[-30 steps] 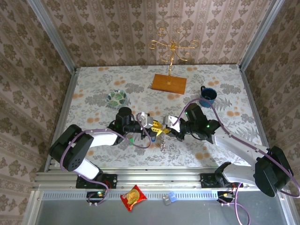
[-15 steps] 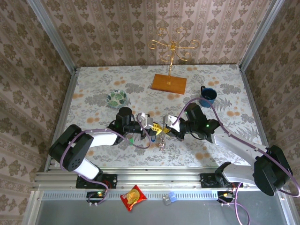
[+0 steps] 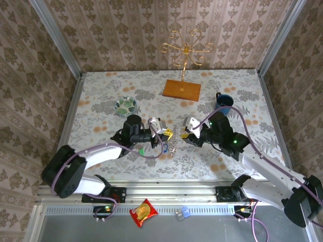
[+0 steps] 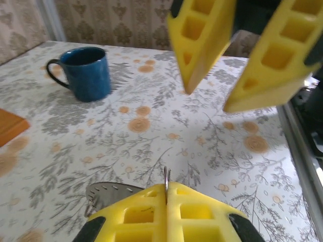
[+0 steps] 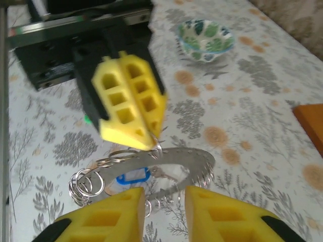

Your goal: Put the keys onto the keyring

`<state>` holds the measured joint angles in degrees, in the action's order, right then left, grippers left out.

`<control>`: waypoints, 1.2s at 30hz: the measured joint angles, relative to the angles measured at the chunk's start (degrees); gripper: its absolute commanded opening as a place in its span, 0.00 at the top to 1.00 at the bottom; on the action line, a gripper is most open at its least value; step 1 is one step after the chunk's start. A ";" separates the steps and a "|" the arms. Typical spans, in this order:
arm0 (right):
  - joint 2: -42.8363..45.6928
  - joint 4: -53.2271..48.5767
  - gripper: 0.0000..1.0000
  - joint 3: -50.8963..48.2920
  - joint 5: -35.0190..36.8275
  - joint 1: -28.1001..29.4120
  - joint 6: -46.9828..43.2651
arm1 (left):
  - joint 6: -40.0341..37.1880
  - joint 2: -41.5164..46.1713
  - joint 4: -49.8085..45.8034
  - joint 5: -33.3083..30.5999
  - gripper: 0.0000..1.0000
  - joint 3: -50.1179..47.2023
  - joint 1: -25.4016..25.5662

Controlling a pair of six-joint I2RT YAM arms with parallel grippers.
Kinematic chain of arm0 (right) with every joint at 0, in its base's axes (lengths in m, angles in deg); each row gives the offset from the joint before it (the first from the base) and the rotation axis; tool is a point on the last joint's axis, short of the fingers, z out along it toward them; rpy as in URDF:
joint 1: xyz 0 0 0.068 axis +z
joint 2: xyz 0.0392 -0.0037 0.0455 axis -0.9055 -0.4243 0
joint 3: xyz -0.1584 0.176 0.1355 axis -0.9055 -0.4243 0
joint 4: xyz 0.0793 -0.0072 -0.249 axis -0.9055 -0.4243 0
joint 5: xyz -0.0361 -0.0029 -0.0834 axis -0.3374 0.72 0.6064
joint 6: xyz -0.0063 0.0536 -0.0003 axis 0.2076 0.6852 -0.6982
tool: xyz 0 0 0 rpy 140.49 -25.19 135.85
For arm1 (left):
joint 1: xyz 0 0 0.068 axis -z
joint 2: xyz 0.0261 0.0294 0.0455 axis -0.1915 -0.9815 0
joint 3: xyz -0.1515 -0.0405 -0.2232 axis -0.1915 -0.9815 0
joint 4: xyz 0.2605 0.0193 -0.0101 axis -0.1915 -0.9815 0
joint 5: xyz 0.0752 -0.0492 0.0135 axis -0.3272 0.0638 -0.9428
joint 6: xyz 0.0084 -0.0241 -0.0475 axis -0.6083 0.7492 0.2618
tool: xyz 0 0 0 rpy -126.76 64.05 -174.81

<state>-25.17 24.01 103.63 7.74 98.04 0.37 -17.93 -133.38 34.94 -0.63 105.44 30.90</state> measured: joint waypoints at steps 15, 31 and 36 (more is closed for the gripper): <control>-4.07 -7.52 0.80 5.51 13.16 0.13 29.38 | 7.13 26.25 -19.58 -22.14 1.00 -2.71 -0.11; -22.91 -17.38 0.62 12.46 13.68 14.56 43.04 | 15.52 42.36 -44.33 -42.77 1.00 -3.06 -3.78; -31.74 -18.91 0.59 17.16 16.59 20.31 46.77 | 17.20 44.92 -49.44 -45.62 1.00 -3.06 -3.78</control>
<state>-56.91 5.11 120.78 24.33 118.34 47.14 -0.73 -88.46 -14.50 -46.25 102.38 27.11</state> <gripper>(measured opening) 0.395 0.065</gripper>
